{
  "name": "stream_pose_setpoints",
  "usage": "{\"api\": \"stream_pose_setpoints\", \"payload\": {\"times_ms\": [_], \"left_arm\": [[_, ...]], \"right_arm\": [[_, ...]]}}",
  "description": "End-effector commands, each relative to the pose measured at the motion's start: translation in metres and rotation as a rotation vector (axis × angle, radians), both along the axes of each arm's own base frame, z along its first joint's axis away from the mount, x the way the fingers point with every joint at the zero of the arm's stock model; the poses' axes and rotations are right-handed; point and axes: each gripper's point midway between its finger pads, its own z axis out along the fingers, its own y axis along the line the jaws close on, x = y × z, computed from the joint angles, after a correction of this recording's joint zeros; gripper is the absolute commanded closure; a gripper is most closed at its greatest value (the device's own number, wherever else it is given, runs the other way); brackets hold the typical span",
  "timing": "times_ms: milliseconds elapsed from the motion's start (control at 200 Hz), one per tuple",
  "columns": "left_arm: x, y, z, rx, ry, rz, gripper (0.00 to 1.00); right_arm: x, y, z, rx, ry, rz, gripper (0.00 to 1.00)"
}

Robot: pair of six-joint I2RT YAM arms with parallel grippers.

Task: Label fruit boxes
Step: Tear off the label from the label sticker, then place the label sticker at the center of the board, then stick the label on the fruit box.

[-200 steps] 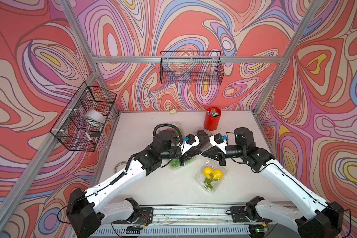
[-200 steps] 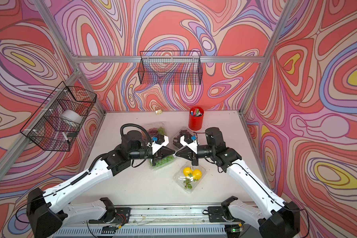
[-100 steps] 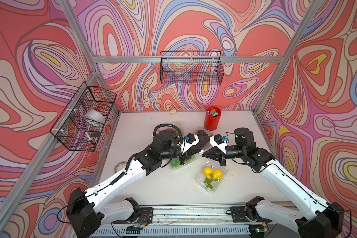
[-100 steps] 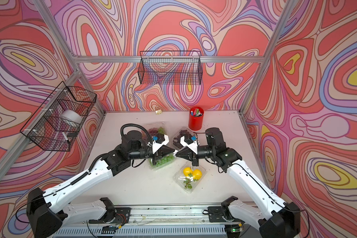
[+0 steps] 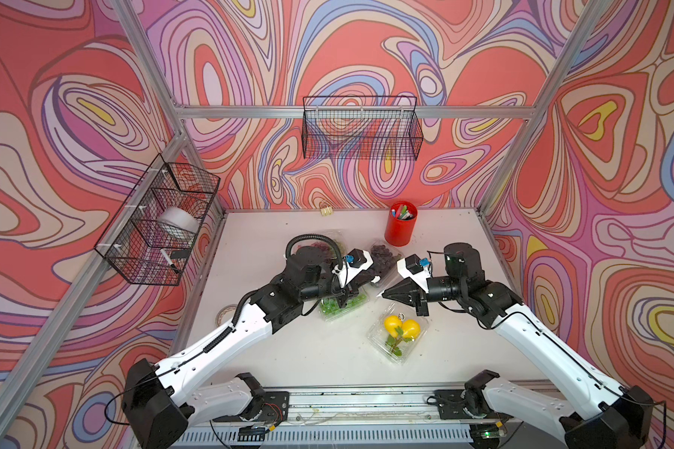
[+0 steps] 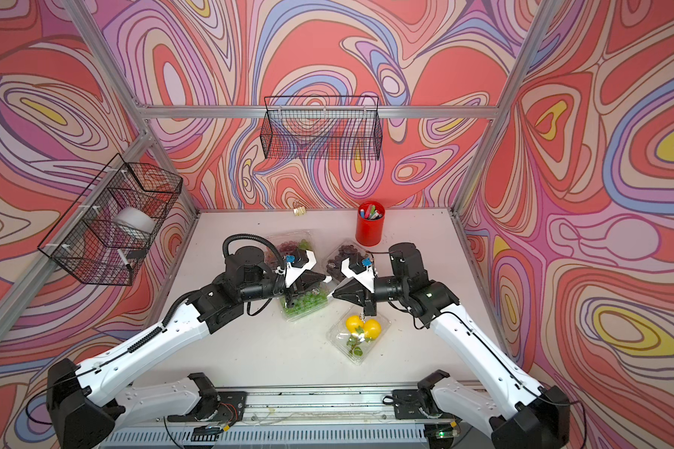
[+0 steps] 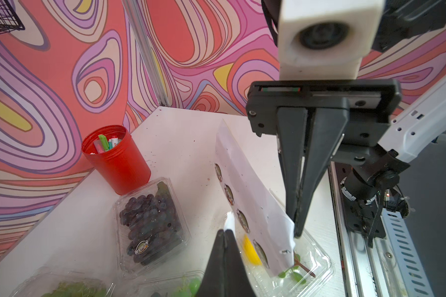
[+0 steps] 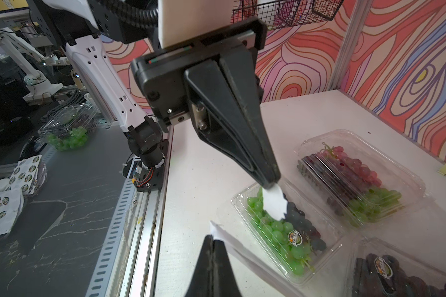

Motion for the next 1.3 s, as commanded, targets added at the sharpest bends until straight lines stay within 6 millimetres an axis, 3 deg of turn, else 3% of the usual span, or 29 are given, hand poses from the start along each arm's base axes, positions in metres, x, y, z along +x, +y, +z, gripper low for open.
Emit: {"api": "stream_pose_setpoints", "payload": {"times_ms": [0,150,280,446,661,836,986,1292], "left_arm": [[0.000,0.006,0.016,-0.005,-0.047,0.025,1.00],[0.027,0.024,0.004,0.085,-0.072,0.198,1.00],[0.067,0.055,-0.020,0.271,-0.056,0.456,1.00],[0.103,0.099,-0.056,0.458,0.085,0.685,1.00],[0.147,0.155,-0.092,0.550,0.236,0.939,1.00],[0.176,0.182,-0.124,0.653,0.341,1.035,1.00],[0.201,0.188,-0.142,0.699,0.359,1.071,1.00],[0.233,0.175,-0.171,0.745,0.381,1.060,1.00]], "right_arm": [[0.000,-0.001,-0.005,-0.012,0.030,-0.023,1.00],[0.017,-0.003,-0.008,-0.031,0.092,-0.127,1.00],[0.035,-0.002,-0.014,-0.051,0.189,-0.214,1.00],[0.053,0.001,-0.023,-0.055,0.285,-0.278,1.00],[0.057,0.001,-0.027,-0.049,0.301,-0.281,1.00],[0.056,-0.001,-0.027,-0.044,0.293,-0.290,1.00],[0.056,-0.003,-0.028,-0.046,0.293,-0.299,1.00],[0.060,-0.008,-0.029,-0.058,0.287,-0.323,1.00]]}}
